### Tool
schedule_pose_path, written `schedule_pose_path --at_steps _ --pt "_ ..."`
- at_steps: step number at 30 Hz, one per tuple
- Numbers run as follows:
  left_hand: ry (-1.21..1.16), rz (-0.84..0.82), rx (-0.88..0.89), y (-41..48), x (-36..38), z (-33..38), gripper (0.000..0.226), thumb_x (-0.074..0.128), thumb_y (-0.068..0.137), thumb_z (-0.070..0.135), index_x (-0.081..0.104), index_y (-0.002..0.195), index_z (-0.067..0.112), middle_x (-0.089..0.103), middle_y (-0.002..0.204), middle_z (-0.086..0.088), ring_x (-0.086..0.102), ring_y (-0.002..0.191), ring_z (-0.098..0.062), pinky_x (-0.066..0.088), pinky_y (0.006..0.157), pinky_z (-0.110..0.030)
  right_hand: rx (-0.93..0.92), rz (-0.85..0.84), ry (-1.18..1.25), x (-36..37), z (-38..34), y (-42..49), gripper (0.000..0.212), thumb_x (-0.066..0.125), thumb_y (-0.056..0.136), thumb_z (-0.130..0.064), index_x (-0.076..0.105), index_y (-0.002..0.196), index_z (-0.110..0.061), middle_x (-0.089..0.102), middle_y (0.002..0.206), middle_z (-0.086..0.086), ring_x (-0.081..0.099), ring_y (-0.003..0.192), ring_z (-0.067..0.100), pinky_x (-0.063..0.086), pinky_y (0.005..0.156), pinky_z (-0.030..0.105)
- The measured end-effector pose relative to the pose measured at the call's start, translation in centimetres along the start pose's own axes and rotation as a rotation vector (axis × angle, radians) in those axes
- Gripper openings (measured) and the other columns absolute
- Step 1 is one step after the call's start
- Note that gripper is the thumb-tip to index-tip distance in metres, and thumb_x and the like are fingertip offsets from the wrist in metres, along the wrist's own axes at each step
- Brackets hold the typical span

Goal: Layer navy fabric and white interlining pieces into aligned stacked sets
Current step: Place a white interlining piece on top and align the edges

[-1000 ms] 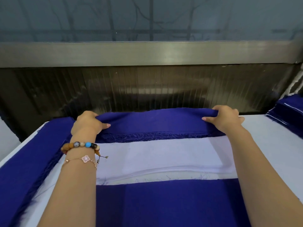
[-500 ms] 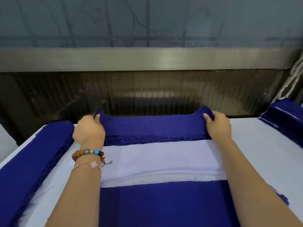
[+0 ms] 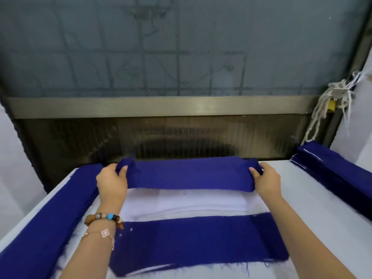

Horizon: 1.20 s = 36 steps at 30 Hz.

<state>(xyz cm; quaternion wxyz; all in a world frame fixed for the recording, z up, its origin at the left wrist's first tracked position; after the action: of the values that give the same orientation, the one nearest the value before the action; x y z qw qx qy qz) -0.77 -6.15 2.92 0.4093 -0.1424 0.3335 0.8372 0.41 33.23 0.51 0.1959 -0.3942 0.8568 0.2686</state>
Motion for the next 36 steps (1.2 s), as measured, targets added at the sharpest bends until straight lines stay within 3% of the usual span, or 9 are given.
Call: schedule_pose_path --at_steps 4,11,13,16,20,25,28,33,36 --pt "-0.025 0.008 -0.039 -3.4 -2.0 -0.4 0.029 0.059 0.095 0.014 0.061 0.096 -0.015 0.062 0.092 -0.033 0.056 0.093 -0.048 0.036 0.071 -0.041 0.017 -0.031 -0.029 -2.0 1.0 -2.6 0.026 0.056 0.096 -0.021 0.06 0.113 -0.002 0.064 0.114 0.017 0.056 0.098 0.03 0.037 0.079 0.03" --pt "-0.031 -0.009 -0.086 -8.3 -4.4 -1.1 0.034 0.058 0.095 0.014 0.059 0.118 -0.012 0.062 0.115 -0.03 0.055 0.109 -0.044 0.041 0.092 -0.047 0.02 -0.037 -0.059 -5.0 2.1 -6.8 0.027 0.054 0.097 -0.02 0.058 0.118 -0.004 0.063 0.118 0.015 0.057 0.104 0.032 0.041 0.084 0.034" --pt "-0.041 -0.023 -0.083 -9.2 -4.6 -1.4 0.027 0.057 0.095 0.012 0.061 0.11 -0.01 0.063 0.107 -0.027 0.057 0.1 -0.042 0.043 0.086 -0.046 0.008 -0.045 -0.07 -5.4 2.8 -7.8 0.024 0.053 0.097 -0.018 0.058 0.115 -0.004 0.064 0.113 0.014 0.057 0.094 0.029 0.042 0.082 0.035" --pt "-0.019 -0.072 -0.09 -9.9 -4.6 -2.5 0.016 0.056 0.094 0.009 0.057 0.086 -0.004 0.058 0.082 -0.02 0.054 0.077 -0.033 0.039 0.066 -0.037 -0.039 -0.07 -0.11 -5.4 4.1 -9.0 0.013 0.052 0.096 -0.018 0.056 0.093 -0.006 0.066 0.09 0.011 0.051 0.07 0.02 0.038 0.064 0.032" --pt "0.018 -0.079 -0.092 -10.5 -4.2 -3.8 0.024 0.058 0.091 0.006 0.048 0.07 0.0 0.05 0.064 -0.009 0.043 0.058 -0.02 0.03 0.052 -0.032 -0.078 -0.058 -0.201 -5.1 4.9 -9.9 0.02 0.052 0.096 -0.025 0.048 0.08 -0.014 0.056 0.067 -0.002 0.049 0.059 0.014 0.033 0.049 0.027" --pt "0.032 -0.048 -0.09 -10.7 -3.8 -4.5 0.031 0.062 0.089 0.018 0.047 0.068 0.001 0.051 0.06 -0.009 0.047 0.056 -0.024 0.029 0.048 -0.03 -0.063 -0.029 -0.174 -5.0 5.2 -9.9 0.023 0.055 0.093 -0.028 0.048 0.077 -0.013 0.057 0.065 -0.001 0.051 0.059 0.016 0.036 0.051 0.029" --pt "0.055 -0.044 -0.06 -10.6 -3.9 -4.7 0.036 0.065 0.089 0.029 0.048 0.069 0.004 0.052 0.06 -0.007 0.049 0.057 -0.024 0.031 0.048 -0.03 -0.054 -0.028 -0.165 -5.1 5.0 -10.0 0.025 0.057 0.09 -0.042 0.052 0.083 -0.018 0.06 0.073 -0.005 0.055 0.068 0.02 0.039 0.057 0.031" --pt "-0.048 -0.018 -0.089 -10.2 -4.4 -4.9 0.018 0.073 0.084 0.014 0.057 0.079 0.006 0.058 0.072 -0.004 0.054 0.068 -0.024 0.037 0.06 -0.032 -0.063 -0.057 -0.204 -5.0 5.2 -9.8 0.022 0.059 0.091 -0.037 0.054 0.084 -0.016 0.058 0.073 -0.004 0.053 0.067 0.02 0.037 0.057 0.03" --pt "-0.068 -0.033 -0.102 -10.2 -4.8 -5.3 0.016 0.075 0.081 0.01 0.059 0.077 0.008 0.058 0.071 -0.001 0.054 0.07 -0.022 0.035 0.057 -0.03 -0.055 -0.065 -0.183 -5.0 5.3 -9.7 0.02 0.06 0.091 -0.031 0.054 0.082 -0.014 0.056 0.071 -0.004 0.051 0.065 0.02 0.035 0.057 0.03"
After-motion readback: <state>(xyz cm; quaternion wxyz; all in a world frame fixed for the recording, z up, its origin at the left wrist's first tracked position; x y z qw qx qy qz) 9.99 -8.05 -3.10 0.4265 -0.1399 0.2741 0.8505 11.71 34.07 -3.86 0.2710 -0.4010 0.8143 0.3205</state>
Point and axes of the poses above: each hand's wrist, its own y-axis towards the middle knuckle, its own x-axis out of the palm, z = x × y, the point moved 2 cm from there along y, towards the middle knuckle
